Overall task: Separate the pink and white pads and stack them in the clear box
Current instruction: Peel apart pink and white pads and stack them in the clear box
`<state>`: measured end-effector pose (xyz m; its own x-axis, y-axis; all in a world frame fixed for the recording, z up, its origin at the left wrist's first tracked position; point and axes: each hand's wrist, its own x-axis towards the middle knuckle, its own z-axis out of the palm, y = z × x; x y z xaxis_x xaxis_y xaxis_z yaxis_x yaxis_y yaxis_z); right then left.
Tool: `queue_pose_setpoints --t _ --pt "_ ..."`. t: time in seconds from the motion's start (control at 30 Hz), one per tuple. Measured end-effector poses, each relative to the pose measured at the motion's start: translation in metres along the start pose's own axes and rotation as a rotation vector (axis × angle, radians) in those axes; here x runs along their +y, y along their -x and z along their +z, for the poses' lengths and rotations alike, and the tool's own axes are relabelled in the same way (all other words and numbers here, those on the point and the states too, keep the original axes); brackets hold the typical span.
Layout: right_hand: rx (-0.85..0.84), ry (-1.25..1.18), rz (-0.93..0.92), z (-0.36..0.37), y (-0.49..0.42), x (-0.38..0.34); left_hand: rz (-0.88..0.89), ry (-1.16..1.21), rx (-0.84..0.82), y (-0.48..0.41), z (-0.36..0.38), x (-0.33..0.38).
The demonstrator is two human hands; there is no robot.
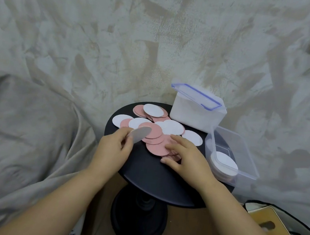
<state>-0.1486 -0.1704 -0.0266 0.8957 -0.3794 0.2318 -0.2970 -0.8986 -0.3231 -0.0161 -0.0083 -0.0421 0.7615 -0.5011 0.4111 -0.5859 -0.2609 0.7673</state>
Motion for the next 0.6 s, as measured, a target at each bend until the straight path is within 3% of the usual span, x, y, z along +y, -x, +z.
queue_pose_setpoints --t 0.13,0.33,0.43,0.53,0.6 --pt "-0.023 0.017 -0.003 0.006 -0.005 -0.008 -0.091 0.152 0.037 0.011 -0.004 0.003" --pt "0.098 0.042 -0.019 0.008 -0.001 -0.016 -0.136 0.296 0.047 0.027 -0.007 -0.002" --pt "0.252 0.037 0.005 0.0 0.004 -0.018 -0.194 0.399 0.062 0.028 -0.011 -0.001" --pt "0.405 -0.287 0.106 -0.012 0.008 -0.026 -0.283 0.572 0.094 0.027 -0.013 0.008" --pt "0.374 -0.551 0.193 -0.019 0.01 -0.037 -0.352 0.684 0.076 0.029 -0.012 0.017"
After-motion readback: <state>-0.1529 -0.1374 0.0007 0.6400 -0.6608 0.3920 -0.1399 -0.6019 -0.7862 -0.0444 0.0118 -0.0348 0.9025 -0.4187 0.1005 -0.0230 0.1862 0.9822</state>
